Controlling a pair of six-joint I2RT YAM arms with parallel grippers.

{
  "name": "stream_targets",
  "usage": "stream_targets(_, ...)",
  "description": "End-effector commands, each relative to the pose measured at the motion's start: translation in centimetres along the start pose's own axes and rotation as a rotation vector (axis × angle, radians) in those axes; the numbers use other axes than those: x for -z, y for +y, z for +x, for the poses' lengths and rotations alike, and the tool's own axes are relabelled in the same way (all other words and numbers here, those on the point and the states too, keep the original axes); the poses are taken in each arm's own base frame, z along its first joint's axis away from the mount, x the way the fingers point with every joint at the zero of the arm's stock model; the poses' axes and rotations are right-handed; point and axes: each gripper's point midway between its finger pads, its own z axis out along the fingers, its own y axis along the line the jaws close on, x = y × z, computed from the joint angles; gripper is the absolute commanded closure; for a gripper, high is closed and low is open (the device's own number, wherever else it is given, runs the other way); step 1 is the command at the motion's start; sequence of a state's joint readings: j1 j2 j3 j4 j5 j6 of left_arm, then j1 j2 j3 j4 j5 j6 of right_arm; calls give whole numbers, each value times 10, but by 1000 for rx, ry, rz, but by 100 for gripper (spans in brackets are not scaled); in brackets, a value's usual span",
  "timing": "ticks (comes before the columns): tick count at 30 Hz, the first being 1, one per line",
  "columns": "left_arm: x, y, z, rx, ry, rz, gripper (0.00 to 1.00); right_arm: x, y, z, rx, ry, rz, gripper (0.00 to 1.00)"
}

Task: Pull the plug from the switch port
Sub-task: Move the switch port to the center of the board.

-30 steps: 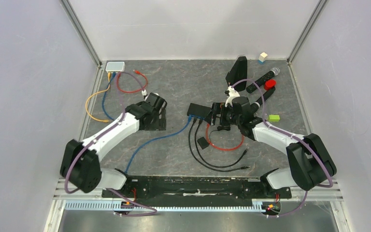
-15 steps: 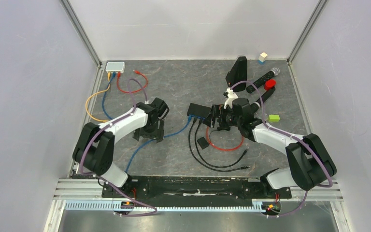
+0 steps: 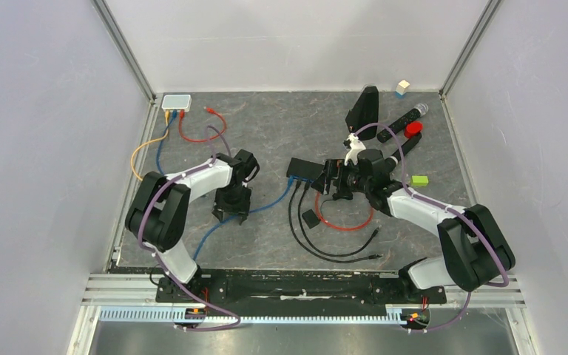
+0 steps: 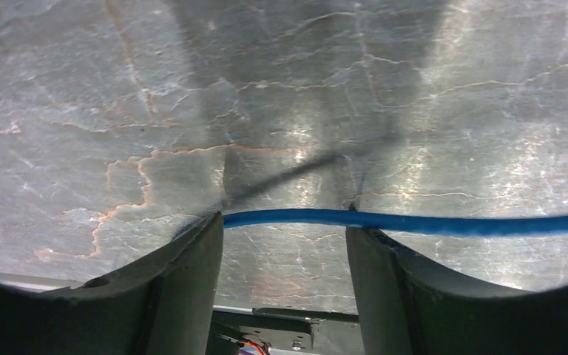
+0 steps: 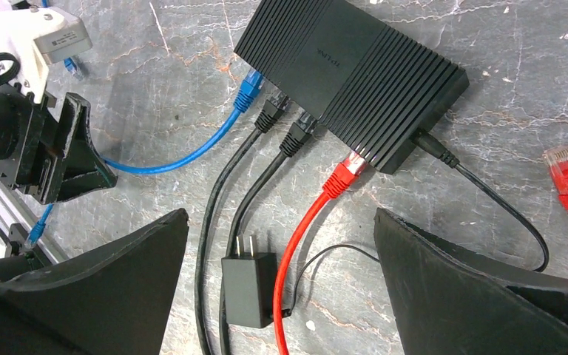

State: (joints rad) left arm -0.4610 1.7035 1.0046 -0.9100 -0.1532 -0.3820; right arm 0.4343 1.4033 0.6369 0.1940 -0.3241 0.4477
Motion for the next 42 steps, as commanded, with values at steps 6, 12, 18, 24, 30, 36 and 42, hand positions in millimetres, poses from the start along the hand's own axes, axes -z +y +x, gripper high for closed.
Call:
stream_targets(6,-19,-7,-1,-83,81,58,60,2,6,-13,21,-40,-36,2)
stream_targets(12,-21,-18,0,-78,94,111,86,2,4,-14,13,-39,-35,2)
stream_targets(18,17,-77,-20,-10,-37,477,98,1,2,-12,13,-36,-28,2)
stream_targets(24,39,-81,-26,45,-107,520,95,-1,-2,-7,6,-20,-21,2)
stream_targets(30,75,-37,-47,9,-311,338,22,-2,-3,-6,3,-20,-16,2)
stream_targets(36,52,-7,-38,-60,-169,149,17,-5,-3,-5,-5,-13,-28,2)
stream_targets(42,26,6,-33,-105,-68,65,16,-5,-4,-3,-4,-11,-26,2)
